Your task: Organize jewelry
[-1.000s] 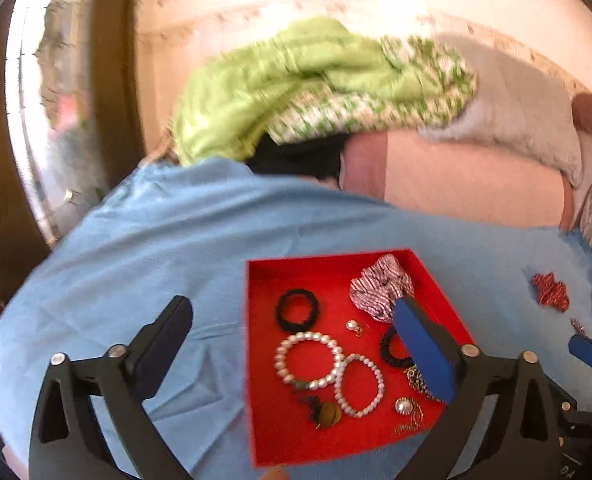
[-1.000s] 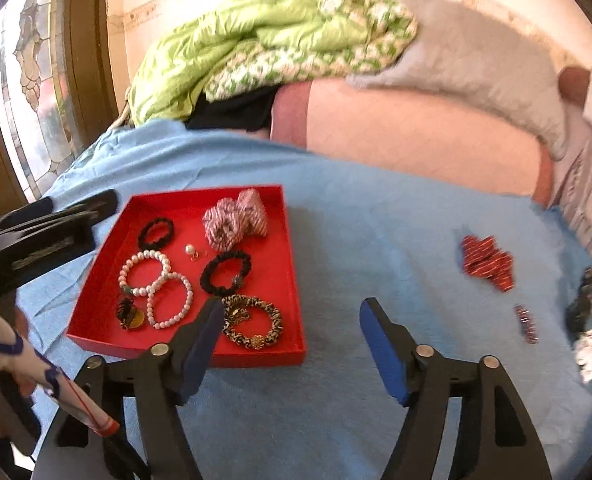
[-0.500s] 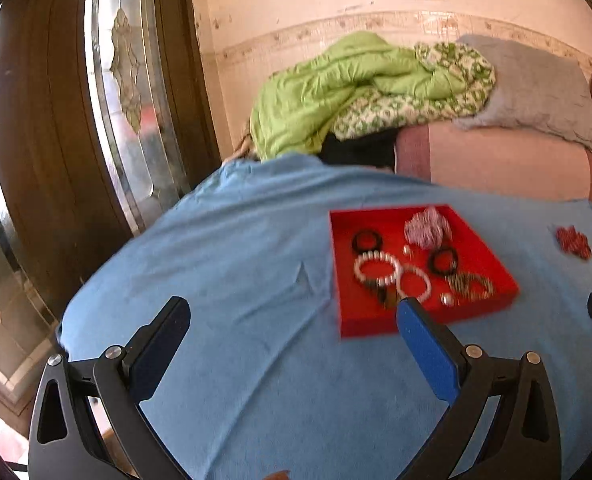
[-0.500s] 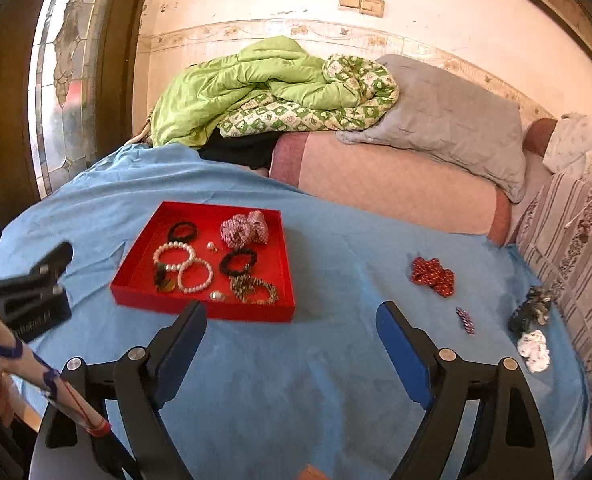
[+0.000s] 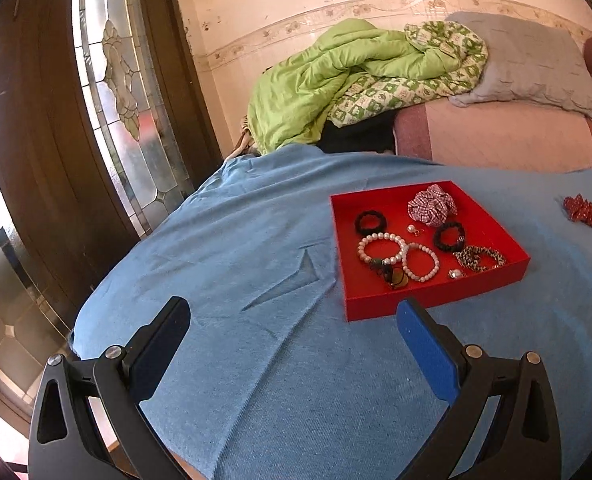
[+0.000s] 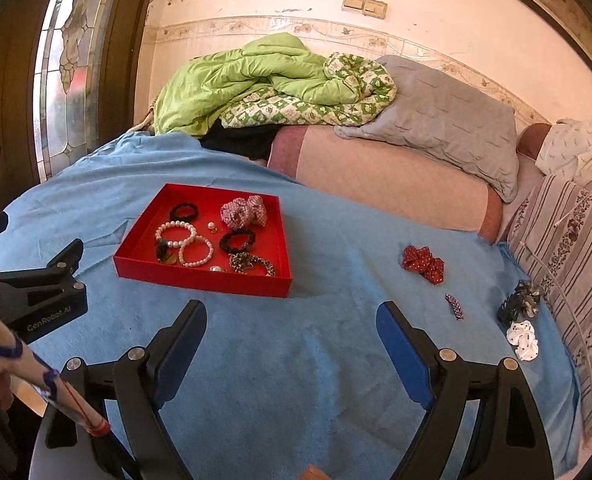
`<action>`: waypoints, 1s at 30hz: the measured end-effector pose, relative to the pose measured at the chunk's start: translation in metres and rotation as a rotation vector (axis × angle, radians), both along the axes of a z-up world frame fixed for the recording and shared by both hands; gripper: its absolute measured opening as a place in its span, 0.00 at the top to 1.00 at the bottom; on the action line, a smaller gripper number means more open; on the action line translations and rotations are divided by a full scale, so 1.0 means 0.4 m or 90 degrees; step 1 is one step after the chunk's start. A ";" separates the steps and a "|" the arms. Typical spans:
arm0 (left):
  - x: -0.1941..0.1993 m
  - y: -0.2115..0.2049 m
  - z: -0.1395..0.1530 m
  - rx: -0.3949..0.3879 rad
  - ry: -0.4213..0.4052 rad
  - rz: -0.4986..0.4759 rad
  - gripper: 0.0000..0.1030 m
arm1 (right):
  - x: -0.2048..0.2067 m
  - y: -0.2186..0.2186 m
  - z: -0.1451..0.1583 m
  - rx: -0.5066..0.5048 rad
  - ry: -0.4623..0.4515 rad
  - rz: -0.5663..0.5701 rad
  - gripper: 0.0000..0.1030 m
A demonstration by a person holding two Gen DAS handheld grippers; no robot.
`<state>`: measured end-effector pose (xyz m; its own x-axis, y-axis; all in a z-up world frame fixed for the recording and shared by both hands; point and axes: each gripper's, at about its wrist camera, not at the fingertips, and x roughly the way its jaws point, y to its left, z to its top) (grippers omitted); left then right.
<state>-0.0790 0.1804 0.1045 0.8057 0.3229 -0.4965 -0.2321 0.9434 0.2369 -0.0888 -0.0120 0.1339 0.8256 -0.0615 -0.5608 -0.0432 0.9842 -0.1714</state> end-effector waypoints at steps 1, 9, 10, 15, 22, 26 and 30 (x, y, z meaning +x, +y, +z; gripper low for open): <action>0.001 -0.001 -0.001 0.002 0.001 -0.001 0.00 | 0.000 0.000 -0.001 0.001 0.000 -0.001 0.13; 0.011 -0.003 -0.005 0.000 0.008 -0.002 0.00 | 0.005 -0.002 -0.016 -0.002 0.009 0.003 0.13; 0.013 -0.002 -0.005 0.000 0.010 -0.002 0.00 | 0.007 -0.002 -0.016 -0.002 0.009 0.003 0.13; 0.019 -0.003 -0.006 -0.003 0.015 -0.004 0.00 | 0.010 -0.004 -0.018 -0.002 0.011 0.003 0.13; 0.023 -0.001 -0.011 -0.006 0.018 -0.002 0.00 | 0.012 0.001 -0.024 -0.005 0.016 0.006 0.13; 0.023 0.000 -0.016 -0.006 0.021 0.002 0.00 | 0.013 0.002 -0.026 -0.004 0.018 0.005 0.13; 0.023 -0.002 -0.018 -0.007 0.023 0.003 0.00 | 0.014 0.000 -0.027 -0.004 0.019 0.005 0.13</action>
